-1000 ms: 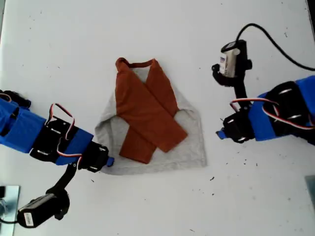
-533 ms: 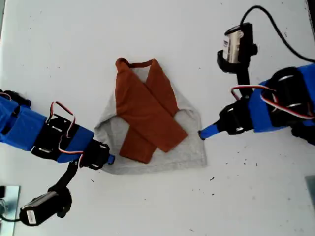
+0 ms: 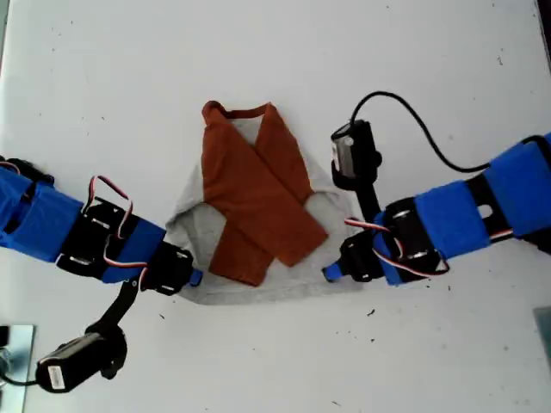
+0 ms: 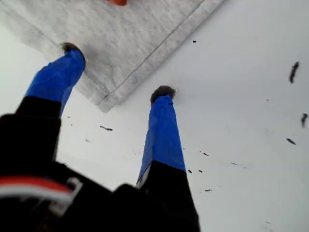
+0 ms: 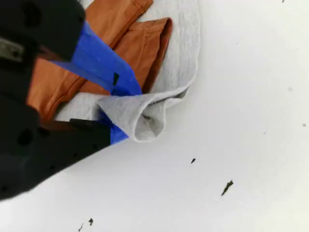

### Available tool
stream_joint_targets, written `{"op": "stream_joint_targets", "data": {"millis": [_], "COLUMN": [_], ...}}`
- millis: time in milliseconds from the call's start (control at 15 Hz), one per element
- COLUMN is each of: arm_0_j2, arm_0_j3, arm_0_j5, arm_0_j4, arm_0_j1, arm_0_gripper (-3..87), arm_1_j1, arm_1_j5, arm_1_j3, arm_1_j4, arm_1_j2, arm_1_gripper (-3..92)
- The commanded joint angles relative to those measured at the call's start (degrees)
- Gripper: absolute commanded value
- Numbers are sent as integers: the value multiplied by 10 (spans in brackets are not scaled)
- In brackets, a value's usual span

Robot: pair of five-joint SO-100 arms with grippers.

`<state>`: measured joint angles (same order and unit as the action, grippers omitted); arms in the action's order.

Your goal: Fold t shirt

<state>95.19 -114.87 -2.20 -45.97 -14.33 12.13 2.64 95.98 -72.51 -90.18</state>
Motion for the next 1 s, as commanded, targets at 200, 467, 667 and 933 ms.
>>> {"op": "stream_joint_targets", "data": {"millis": [200, 467, 667, 933], "arm_0_j2": [-6, -7, -25, 2], "arm_0_j3": [22, 33, 96, 112], "arm_0_j5": [2, -4, -11, -4], "arm_0_j4": [15, 44, 47, 25], "arm_0_j1": [0, -9, -42, -29], "arm_0_gripper": [-3, -3, -3, -3], "arm_1_j1": [15, 28, 51, 0], "arm_1_j5": [-11, -17, 29, 97], "arm_1_j3": [54, 82, 66, 73], "arm_1_j4": [154, 130, 111, 103], "arm_1_j2": [42, -55, -151, -245], "arm_1_gripper": [32, 30, 30, 30]}}
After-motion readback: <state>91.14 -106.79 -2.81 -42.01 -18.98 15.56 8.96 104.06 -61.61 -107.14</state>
